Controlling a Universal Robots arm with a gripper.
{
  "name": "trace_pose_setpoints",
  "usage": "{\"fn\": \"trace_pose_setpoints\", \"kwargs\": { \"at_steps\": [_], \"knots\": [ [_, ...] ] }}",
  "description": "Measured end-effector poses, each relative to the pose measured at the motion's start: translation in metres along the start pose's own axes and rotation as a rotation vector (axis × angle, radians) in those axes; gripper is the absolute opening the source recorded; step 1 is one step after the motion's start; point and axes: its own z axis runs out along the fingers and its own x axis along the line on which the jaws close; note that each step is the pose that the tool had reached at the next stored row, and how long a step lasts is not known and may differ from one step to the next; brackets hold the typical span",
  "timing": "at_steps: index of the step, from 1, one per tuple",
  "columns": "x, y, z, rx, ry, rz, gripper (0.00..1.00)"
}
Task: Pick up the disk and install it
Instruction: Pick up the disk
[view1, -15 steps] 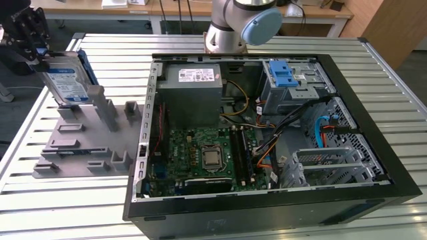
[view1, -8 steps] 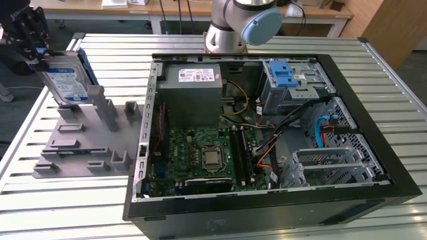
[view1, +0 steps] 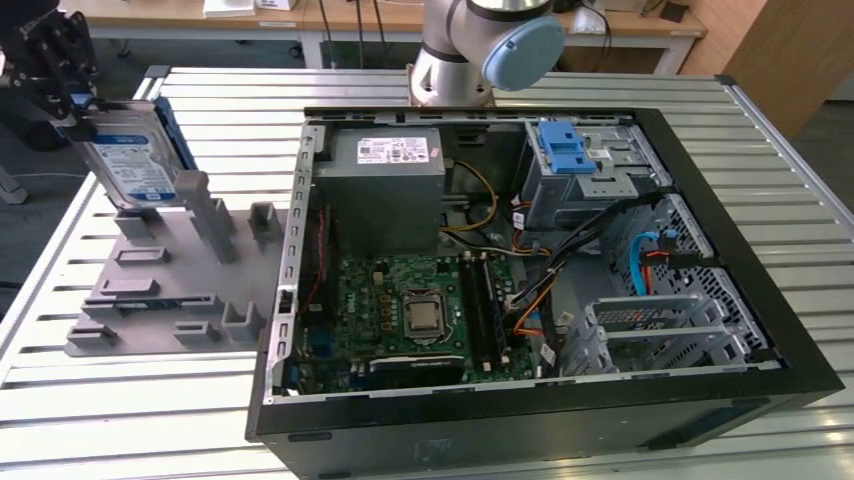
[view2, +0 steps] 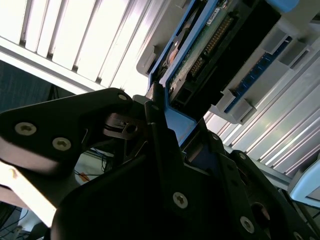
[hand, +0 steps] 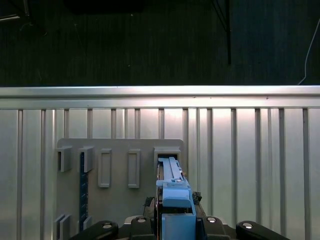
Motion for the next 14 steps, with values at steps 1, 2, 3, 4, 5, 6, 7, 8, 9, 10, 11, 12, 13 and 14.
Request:
{"fn": "trace_pose_setpoints", "kwargs": {
  "at_steps": [1, 2, 3, 4, 5, 6, 7, 8, 9, 10, 11, 12, 13, 14],
  "knots": [
    [0.0000, 0.0000, -0.0005, 0.0000, 0.0000, 0.000, 0.36],
    [0.0000, 0.0000, -0.0009, 0.0000, 0.0000, 0.000, 0.36],
    [0.0000, 0.0000, -0.0010, 0.0003, -0.0001, 0.000, 0.36],
    [0.0000, 0.0000, -0.0013, 0.0002, -0.0001, 0.000, 0.36],
    [0.0000, 0.0000, -0.0018, -0.0001, 0.0000, 0.000, 0.36],
    [0.0000, 0.0000, -0.0023, -0.0001, 0.0000, 0.000, 0.36],
    [0.0000, 0.0000, -0.0029, 0.0000, 0.0000, 0.000, 0.36],
    [0.0000, 0.0000, -0.0034, 0.0000, 0.0000, 0.000, 0.36],
    [0.0000, 0.0000, -0.0040, 0.0000, 0.0000, 0.000, 0.36],
    [0.0000, 0.0000, -0.0046, 0.0001, 0.0000, 0.000, 0.36],
    [0.0000, 0.0001, -0.0052, 0.0001, 0.0000, 0.000, 0.36],
    [0.0001, 0.0001, -0.0057, 0.0000, 0.0000, 0.000, 0.36],
    [0.0001, 0.0000, -0.0059, 0.0001, 0.0000, 0.000, 0.36],
    [0.0000, 0.0000, -0.0059, 0.0002, -0.0001, 0.000, 0.36]
  ]
}}
